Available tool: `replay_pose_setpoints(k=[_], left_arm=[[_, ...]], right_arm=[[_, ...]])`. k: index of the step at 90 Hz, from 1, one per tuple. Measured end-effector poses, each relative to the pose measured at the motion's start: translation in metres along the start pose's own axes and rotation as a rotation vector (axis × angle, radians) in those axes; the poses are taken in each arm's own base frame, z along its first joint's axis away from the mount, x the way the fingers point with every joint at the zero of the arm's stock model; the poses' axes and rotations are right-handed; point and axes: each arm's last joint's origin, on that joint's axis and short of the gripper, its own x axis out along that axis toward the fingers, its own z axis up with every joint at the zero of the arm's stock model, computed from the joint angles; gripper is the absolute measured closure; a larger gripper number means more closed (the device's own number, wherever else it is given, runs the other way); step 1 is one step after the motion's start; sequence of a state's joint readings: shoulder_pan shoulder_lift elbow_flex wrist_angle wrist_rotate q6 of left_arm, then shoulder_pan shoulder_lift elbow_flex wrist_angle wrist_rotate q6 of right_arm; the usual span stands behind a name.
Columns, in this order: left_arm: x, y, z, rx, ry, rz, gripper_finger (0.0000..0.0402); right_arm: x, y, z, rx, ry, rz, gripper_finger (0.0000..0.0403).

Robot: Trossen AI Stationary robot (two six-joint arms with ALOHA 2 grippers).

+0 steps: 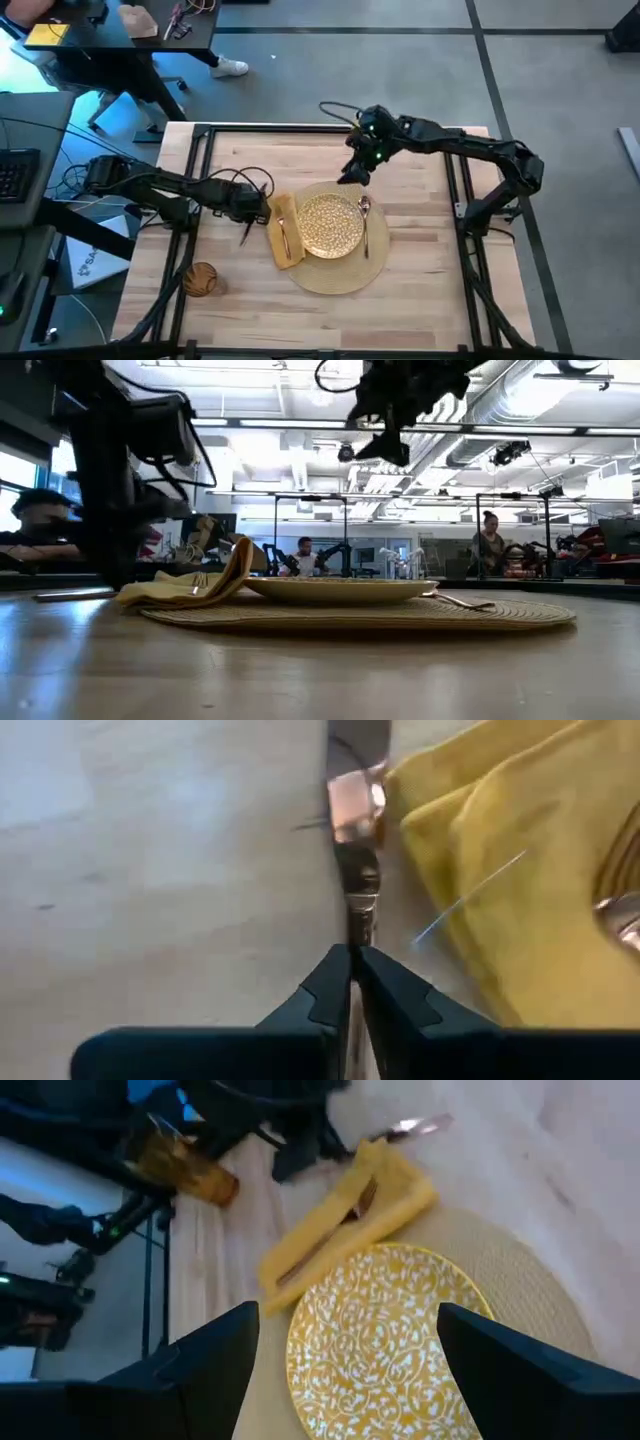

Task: Set table place
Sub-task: Put the brown table knife on the brown placemat to the right of the brown spoon

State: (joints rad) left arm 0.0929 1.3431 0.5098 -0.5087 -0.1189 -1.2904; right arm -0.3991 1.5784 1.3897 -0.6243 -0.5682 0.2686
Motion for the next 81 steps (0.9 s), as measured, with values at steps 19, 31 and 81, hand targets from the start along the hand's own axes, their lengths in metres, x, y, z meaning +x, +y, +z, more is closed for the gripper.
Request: replay_pose_setpoints(k=[19,31,81], left_arm=[[0.006,0.003,0.036,-0.078,-0.185,-0.058,0.0401],[0.012,-0.003,0.064,-0.096,-0.333,-0.158,0.0401],[-0.157,-0.059,0.079,0.378,-0.475,-0.580,0.0401]], right_arm=[[-0.026,0.020,0.018,-0.045,-0.020,-0.061,0.0112],[-0.036,0.027,0.025,-0.056,-0.043,-0.117,0.0112],[0.044,-0.008,0.024,-0.024,-0.137,-0.088,0.0112]])
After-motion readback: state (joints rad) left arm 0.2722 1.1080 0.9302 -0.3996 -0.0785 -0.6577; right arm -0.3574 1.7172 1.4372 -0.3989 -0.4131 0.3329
